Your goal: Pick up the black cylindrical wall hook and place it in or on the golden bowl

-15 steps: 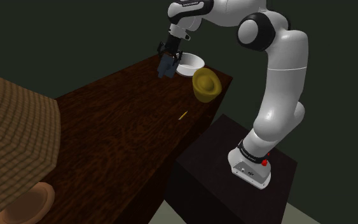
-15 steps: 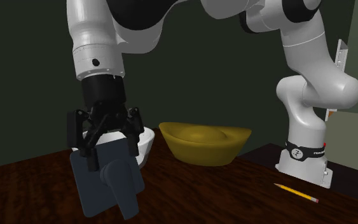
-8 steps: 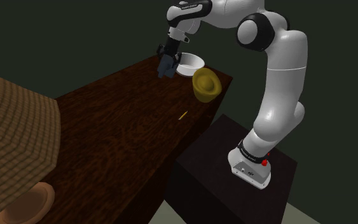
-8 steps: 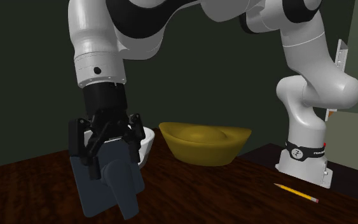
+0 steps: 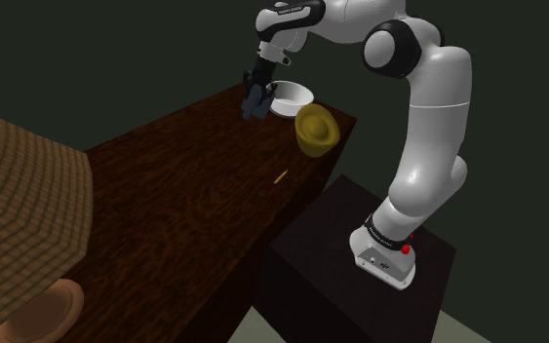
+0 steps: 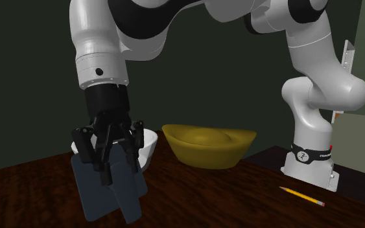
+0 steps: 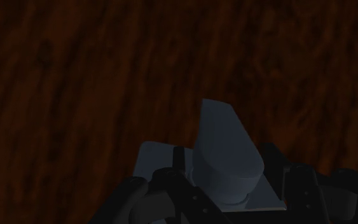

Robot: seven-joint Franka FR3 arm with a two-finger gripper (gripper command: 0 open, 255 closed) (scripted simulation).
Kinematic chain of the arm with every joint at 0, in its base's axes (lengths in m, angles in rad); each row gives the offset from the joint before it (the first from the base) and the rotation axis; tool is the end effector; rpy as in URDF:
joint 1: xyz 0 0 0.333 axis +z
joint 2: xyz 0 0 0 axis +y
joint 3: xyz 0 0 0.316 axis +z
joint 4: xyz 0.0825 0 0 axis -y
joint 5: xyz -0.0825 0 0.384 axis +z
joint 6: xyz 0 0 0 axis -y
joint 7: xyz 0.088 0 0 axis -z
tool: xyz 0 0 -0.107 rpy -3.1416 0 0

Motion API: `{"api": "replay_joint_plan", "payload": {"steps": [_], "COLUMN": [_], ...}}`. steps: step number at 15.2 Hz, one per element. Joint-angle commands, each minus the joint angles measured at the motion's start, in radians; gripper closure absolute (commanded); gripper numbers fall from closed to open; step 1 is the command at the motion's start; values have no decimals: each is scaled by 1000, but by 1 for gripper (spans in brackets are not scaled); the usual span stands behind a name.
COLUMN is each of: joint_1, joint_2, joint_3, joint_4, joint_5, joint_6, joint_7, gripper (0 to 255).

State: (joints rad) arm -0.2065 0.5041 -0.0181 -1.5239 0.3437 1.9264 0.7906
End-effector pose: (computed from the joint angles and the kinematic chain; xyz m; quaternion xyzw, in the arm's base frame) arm 0.6727 -0.1278 0.3625 -0.8282 0.5370 0.0905 0.1327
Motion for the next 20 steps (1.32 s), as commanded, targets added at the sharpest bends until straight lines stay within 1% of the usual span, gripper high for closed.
{"api": "replay_joint_plan", "payload": {"steps": [1, 4, 20], "joint_1": [0, 0, -5], "joint_2": [0, 0, -48], "joint_3": [0, 0, -4], "joint_4": [0, -1, 138], "joint_5": [0, 0, -17], "joint_6": [0, 0, -179], "joint_7": [0, 0, 55], "gripper": [255, 255, 255]}}
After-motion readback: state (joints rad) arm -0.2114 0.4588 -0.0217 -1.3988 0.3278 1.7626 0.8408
